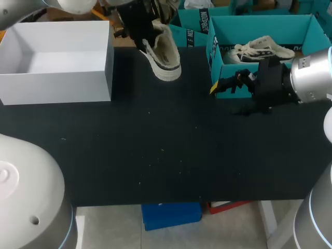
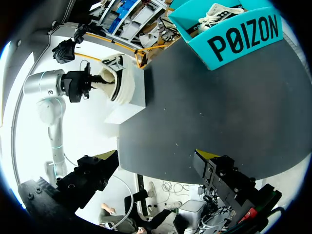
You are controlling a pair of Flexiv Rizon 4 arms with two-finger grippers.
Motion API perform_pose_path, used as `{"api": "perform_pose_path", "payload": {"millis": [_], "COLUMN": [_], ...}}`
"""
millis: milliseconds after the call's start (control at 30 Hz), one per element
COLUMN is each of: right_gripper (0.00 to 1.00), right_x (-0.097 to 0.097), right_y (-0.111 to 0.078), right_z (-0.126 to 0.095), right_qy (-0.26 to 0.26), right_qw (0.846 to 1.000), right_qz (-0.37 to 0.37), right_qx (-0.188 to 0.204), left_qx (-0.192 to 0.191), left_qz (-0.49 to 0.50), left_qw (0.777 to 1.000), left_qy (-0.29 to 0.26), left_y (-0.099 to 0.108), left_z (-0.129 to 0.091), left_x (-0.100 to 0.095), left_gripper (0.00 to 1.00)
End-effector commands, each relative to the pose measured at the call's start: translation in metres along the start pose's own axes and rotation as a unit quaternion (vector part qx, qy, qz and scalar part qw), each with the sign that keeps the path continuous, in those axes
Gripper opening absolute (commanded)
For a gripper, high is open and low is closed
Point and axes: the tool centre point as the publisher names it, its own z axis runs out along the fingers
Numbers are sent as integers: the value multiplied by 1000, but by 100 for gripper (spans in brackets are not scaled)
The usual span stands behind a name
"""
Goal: Take the shoe out of the shoebox, open the shoe tongue, remove and reinsert the insole, then place the shoe into the shoebox
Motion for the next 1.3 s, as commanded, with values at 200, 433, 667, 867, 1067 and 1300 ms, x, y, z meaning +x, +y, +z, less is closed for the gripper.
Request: {"api": "perform_pose_path", "payload": {"millis": [200, 433, 667, 867, 1067, 1300], "right_gripper": [100, 100, 100, 100, 100, 100], "right_x": [0, 0, 0, 0, 0, 0], "right_y": [0, 0, 0, 0, 0, 0], "right_z": [1, 1, 1, 1, 1, 1], "right_qy": [0, 0, 0, 0, 0, 0], "right_qw": [1000, 1000, 1000, 1000, 1000, 1000], "right_qz": [0, 0, 0, 0, 0, 0], "right_qx": [0, 0, 0, 0, 0, 0], "left_qx": [-66, -86, -126, -144, -155, -165], "left_qz": [-476, -573, -634, -662, -677, -658], "left_qw": [877, 813, 760, 733, 717, 733], "left_qy": [-13, -52, -71, -66, -56, -52], "left_y": [83, 113, 123, 132, 143, 153], "left_z": [-24, -53, -63, -56, -42, -29], "left_x": [49, 116, 182, 220, 242, 250], "left_gripper": [0, 0, 0, 0, 0, 0]}}
